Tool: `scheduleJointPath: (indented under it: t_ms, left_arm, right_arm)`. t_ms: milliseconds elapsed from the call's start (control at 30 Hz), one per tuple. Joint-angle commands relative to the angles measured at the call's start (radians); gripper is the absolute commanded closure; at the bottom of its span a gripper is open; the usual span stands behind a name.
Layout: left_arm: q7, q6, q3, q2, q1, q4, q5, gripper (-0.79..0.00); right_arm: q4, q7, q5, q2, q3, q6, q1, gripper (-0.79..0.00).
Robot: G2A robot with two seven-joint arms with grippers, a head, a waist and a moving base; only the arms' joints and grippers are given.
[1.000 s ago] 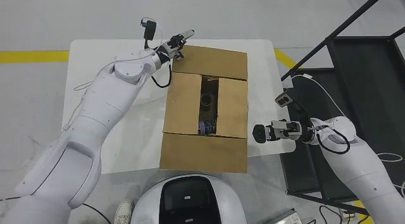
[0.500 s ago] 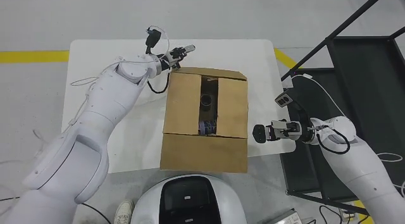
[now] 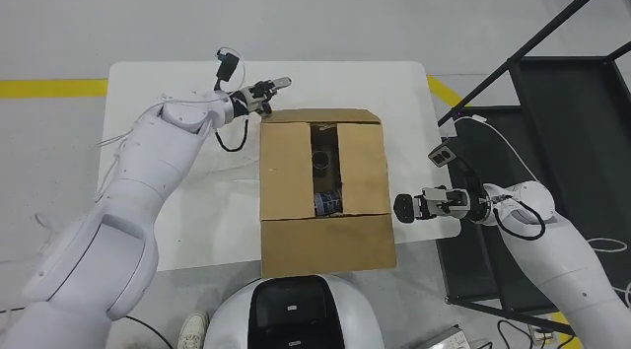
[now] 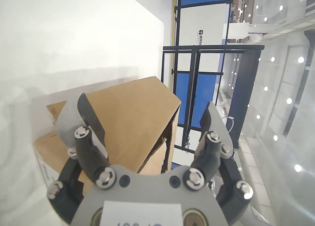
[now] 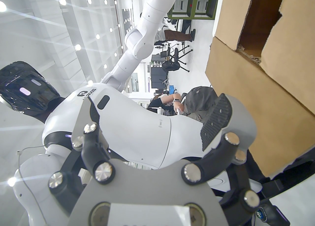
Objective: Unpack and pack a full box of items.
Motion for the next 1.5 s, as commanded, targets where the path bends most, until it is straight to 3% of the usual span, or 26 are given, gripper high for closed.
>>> scheduleJointPath:
  t_ms: [0, 67, 167, 333, 533, 700, 900, 1067, 1467]
  left_arm:
    - [0.011, -0.037, -0.035, 0.014, 0.002, -0.01, -0.034, -0.785]
    - [0.01, -0.111, -0.091, 0.03, 0.02, -0.032, -0.112, -0.785]
    - [-0.091, -0.185, -0.189, 0.063, 0.059, -0.085, -0.258, -0.785]
    - [-0.279, -0.204, -0.307, 0.115, 0.153, -0.212, -0.392, -0.785]
    - [-0.406, -0.2, -0.418, 0.175, 0.285, -0.37, -0.407, -0.785]
    - [-0.436, -0.212, -0.516, 0.222, 0.396, -0.498, -0.353, -0.785]
    - [-0.492, -0.229, -0.625, 0.272, 0.516, -0.648, -0.256, -0.785]
    - [-0.525, -0.228, -0.682, 0.297, 0.559, -0.702, -0.2, -0.785]
    - [-0.549, -0.239, -0.701, 0.309, 0.572, -0.712, -0.176, -0.785]
  right_arm:
    - [0.0, 0.0, 0.0, 0.0, 0.0, 0.0, 0.0, -0.785]
    - [0.0, 0.0, 0.0, 0.0, 0.0, 0.0, 0.0, -0.785]
    - [0.0, 0.0, 0.0, 0.0, 0.0, 0.0, 0.0, -0.785]
    - [-0.058, -0.058, -0.069, -0.003, -0.017, 0.033, 0.008, -0.785]
    - [-0.159, -0.145, -0.19, -0.016, -0.083, 0.11, 0.056, -0.785]
    - [-0.205, -0.238, -0.309, -0.039, -0.195, 0.193, 0.132, -0.785]
    - [-0.214, -0.43, -0.44, -0.074, -0.314, 0.243, 0.203, -0.785]
    - [-0.191, -0.56, -0.466, -0.093, -0.345, 0.226, 0.218, -0.785]
    - [-0.191, -0.56, -0.466, -0.093, -0.345, 0.226, 0.218, -0.785]
